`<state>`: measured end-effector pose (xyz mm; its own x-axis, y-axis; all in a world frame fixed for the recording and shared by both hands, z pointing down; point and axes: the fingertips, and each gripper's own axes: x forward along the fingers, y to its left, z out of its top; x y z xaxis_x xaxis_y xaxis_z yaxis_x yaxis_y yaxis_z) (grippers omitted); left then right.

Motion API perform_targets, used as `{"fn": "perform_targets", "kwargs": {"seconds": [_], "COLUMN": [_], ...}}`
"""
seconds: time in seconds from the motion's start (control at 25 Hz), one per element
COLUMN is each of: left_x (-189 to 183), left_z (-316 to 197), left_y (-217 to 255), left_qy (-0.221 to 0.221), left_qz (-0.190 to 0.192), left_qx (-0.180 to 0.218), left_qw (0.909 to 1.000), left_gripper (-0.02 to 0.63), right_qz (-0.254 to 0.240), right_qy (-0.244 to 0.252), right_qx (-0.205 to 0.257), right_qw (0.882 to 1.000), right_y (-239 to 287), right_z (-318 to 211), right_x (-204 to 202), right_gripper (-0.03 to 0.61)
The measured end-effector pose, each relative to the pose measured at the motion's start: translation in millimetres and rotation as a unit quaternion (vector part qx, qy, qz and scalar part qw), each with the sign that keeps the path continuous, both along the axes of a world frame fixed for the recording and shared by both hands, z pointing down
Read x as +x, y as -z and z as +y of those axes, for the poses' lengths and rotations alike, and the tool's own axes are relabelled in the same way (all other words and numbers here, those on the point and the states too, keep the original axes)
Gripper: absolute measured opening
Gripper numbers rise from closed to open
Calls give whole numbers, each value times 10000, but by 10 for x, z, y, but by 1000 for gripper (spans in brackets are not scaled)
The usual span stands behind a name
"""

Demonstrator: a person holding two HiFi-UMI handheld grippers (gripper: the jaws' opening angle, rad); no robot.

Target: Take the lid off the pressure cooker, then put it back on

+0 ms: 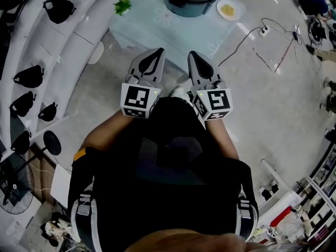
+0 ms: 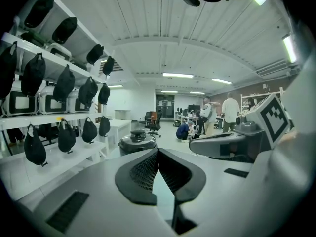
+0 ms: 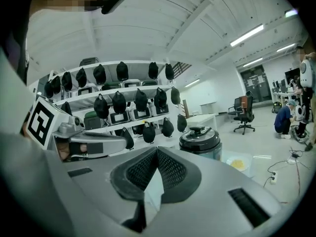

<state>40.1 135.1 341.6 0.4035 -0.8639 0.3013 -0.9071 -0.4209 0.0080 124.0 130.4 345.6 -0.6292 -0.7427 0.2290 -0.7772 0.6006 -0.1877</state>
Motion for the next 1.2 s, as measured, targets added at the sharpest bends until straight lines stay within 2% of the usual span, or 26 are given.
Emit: {"fn": "perform_targets", "kwargs": {"seconds": [0.4,0.72,0.92,1.2], "left_x": [135,146,3,-385], "left_z": [-255,-697,-1078,-1552], "left_y": [-58,-113,-103,-207], "left_qy": [-108,-728,-1098,-1342], "left_qz": [-110,-76,-43,61], "left_qx": [-74,-47,-49,-98], "left_qw": [9999,9973,9939,9909], "left_gripper": [9,9,9,9], "right_qz": [2,148,174,256], "right_qy": [-87,-609,-951,-1339], "right_qx": [-26,-44,-131,-249], "right_qw": [10000,9980,9952,9904], "right_y": [-65,-125,-150,-242], "right_z": [-299,-657,-958,-1383], "right_x": [127,87,-49,-321], "right_gripper": [17,17,17,17]}}
